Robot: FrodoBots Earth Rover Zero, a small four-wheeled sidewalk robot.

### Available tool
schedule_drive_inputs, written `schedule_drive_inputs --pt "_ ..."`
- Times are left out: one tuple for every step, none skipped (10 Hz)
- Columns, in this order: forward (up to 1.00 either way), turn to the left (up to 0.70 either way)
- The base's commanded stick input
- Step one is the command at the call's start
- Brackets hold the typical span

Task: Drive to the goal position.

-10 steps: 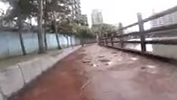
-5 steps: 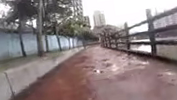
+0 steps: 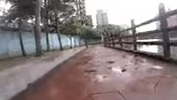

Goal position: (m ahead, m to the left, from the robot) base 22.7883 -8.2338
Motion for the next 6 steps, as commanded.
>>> schedule_drive_inputs --pt "0.85 0.02" --pt "0.85 0.02" --pt "0.85 0.02" --pt "0.85 0.02" --pt "0.85 0.02" --pt "0.85 0.02"
